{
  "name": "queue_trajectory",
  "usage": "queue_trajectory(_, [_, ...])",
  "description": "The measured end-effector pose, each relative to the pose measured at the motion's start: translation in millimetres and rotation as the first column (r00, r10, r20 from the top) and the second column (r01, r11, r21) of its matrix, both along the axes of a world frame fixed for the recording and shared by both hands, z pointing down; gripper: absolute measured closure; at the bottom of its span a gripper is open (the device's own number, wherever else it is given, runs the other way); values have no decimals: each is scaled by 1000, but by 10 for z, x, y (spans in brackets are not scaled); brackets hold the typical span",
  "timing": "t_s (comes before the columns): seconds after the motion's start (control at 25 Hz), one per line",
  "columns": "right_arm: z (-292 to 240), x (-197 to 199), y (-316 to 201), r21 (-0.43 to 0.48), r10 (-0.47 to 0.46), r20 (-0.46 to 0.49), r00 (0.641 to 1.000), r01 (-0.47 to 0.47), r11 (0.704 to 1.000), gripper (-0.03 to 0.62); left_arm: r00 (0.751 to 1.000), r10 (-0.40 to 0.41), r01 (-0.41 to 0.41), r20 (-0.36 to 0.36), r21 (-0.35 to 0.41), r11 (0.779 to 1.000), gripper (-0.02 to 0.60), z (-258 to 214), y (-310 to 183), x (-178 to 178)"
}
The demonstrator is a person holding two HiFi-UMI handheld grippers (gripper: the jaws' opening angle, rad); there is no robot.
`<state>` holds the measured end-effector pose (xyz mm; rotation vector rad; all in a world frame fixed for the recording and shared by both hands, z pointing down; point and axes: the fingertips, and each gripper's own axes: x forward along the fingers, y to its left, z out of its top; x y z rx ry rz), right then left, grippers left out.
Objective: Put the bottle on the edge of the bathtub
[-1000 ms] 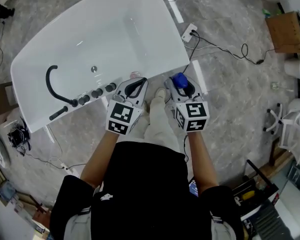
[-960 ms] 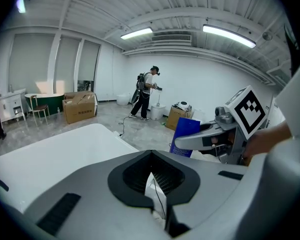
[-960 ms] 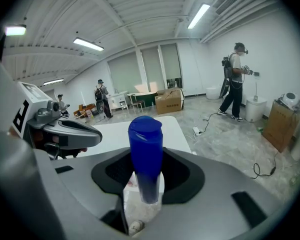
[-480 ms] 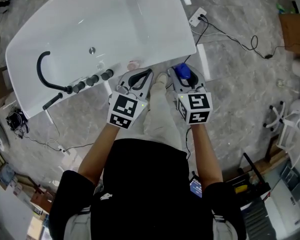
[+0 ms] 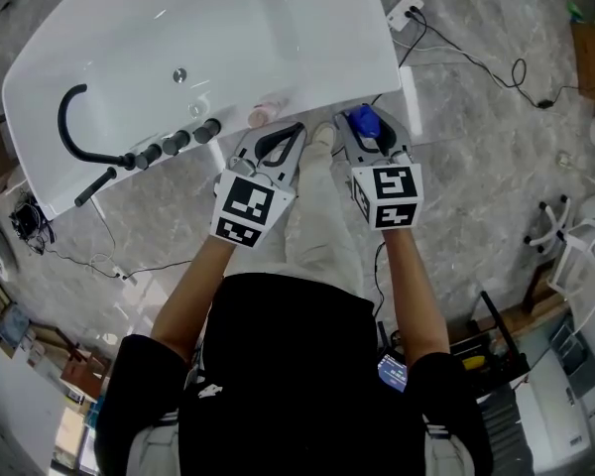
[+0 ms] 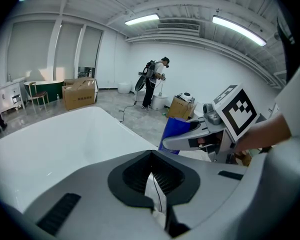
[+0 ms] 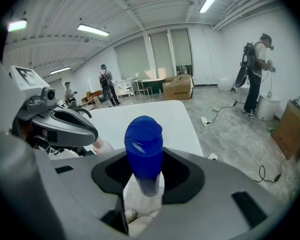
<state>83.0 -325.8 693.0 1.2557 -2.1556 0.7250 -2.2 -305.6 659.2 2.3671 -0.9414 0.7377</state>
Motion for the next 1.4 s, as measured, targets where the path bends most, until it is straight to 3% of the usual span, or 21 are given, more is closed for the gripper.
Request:
queue_trajectory(0.6, [517, -59, -131, -28, -63, -37, 997, 62, 998, 434, 999, -33, 33, 7, -35, 999, 568, 366, -20, 14])
queue_trajectory(1.4, [845, -185, -429, 13, -121, -101, 987, 123, 992, 434, 998, -56, 57, 16, -53, 997, 568, 537, -39, -60])
